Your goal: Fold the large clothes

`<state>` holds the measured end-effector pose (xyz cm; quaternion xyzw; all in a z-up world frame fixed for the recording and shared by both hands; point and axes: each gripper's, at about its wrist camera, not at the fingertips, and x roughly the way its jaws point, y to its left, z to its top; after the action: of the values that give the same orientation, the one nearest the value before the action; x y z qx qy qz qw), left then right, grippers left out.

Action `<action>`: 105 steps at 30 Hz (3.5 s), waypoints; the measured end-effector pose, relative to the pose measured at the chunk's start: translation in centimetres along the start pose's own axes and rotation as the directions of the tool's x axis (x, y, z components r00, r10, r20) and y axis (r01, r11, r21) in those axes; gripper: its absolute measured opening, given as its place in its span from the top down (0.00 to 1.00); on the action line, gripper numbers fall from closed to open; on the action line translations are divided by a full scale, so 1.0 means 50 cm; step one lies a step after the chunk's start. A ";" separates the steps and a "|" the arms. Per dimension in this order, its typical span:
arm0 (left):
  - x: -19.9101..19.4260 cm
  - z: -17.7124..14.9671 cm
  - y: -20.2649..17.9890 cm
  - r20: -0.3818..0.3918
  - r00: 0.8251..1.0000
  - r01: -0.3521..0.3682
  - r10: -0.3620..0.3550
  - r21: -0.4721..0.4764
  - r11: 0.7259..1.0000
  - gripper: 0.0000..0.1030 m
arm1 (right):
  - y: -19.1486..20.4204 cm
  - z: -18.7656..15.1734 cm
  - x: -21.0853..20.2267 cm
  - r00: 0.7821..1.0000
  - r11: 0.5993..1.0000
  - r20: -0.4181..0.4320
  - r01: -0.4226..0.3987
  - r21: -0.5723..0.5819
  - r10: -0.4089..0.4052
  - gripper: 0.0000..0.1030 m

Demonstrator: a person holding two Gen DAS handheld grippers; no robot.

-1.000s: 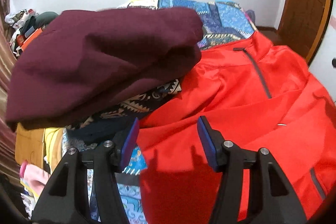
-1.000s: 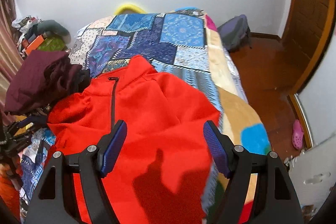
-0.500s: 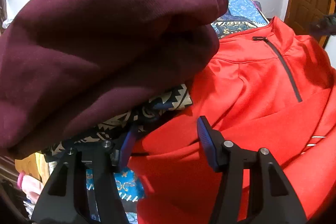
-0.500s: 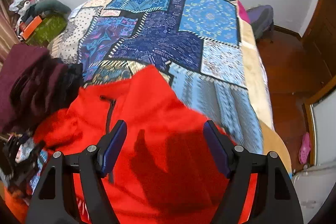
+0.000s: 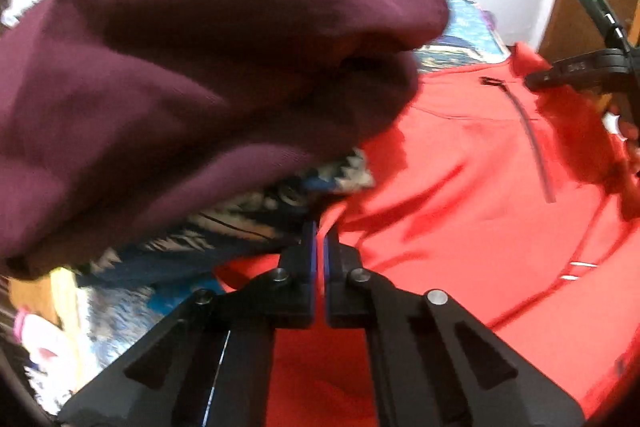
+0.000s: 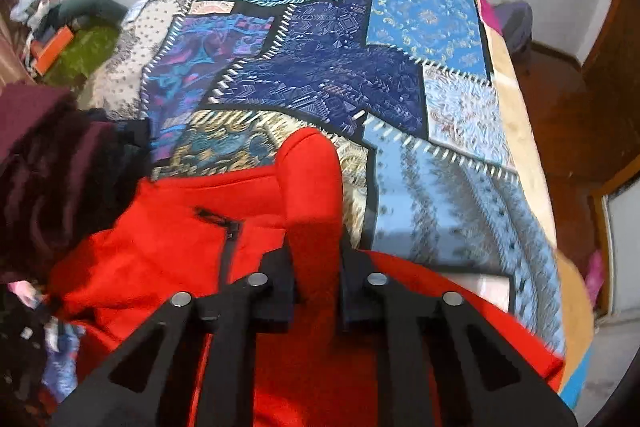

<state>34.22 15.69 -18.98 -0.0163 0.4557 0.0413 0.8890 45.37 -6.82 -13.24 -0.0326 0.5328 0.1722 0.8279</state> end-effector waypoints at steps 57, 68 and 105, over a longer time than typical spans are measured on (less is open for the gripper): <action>-0.201 -0.032 -0.306 0.051 0.984 0.149 -0.168 0.264 0.953 0.20 | -0.037 -0.371 -0.323 0.963 0.970 0.129 -0.241 0.030 0.235 0.44; -0.202 -0.060 -0.240 -0.012 0.977 0.209 -0.212 0.223 0.952 0.94 | -0.029 -0.405 -0.325 0.982 0.994 0.157 -0.109 -0.012 0.109 0.81; -0.253 -0.077 -0.096 0.004 0.994 0.112 -0.112 0.083 0.990 0.23 | -0.021 -0.346 -0.359 0.978 1.000 0.209 -0.016 -0.012 0.018 0.56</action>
<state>24.17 9.92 -10.99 -0.0047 0.4515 -0.0276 0.8918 23.93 -16.43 -4.78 -0.0142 0.4420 0.1845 0.8777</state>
